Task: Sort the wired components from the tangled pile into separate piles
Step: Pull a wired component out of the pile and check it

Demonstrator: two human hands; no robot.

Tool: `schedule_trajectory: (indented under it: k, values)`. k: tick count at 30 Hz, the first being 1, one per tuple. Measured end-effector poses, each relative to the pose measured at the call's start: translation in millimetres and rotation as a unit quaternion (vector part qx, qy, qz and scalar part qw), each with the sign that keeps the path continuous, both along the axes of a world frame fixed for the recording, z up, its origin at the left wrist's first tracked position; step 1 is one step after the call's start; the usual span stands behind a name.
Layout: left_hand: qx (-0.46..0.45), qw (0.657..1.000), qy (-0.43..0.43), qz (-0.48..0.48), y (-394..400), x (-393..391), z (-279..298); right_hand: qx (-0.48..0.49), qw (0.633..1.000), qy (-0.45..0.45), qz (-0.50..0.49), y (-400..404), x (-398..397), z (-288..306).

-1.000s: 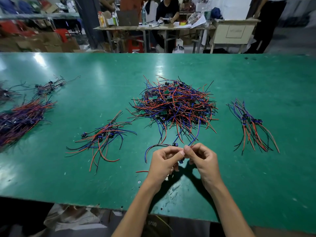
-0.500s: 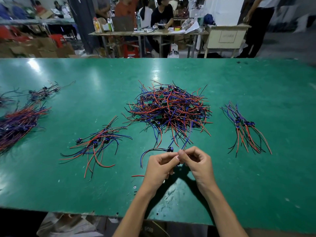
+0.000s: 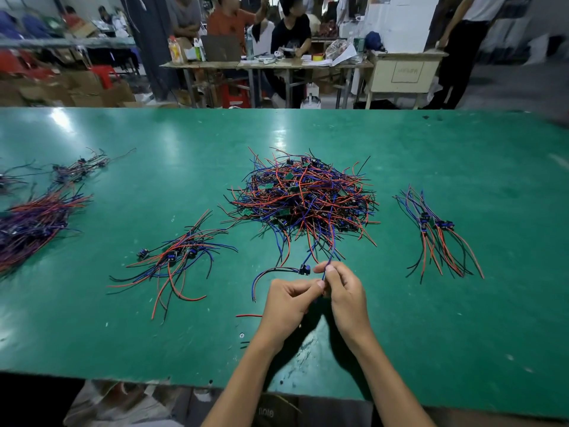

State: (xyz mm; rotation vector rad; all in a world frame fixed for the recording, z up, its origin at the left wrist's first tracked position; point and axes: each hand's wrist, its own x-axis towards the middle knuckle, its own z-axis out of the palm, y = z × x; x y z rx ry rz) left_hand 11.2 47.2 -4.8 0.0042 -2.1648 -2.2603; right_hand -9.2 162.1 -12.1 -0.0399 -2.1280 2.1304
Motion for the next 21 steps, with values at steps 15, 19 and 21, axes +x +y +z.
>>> schedule_trajectory:
  k: [15, 19, 21]
  values:
    - [-0.024, 1.000, -0.017, 0.008, -1, 4, 7, -0.076, 0.985, -0.103, -0.115, 3, -62, 45]
    - [-0.005, 0.998, -0.059, -0.001, -1, 9, 14, -0.117, 0.983, -0.125, -0.072, 13, -58, 40]
    - [0.041, 0.996, -0.077, -0.005, -2, 11, 21, -0.121, 0.985, -0.118, -0.031, 19, -51, 35]
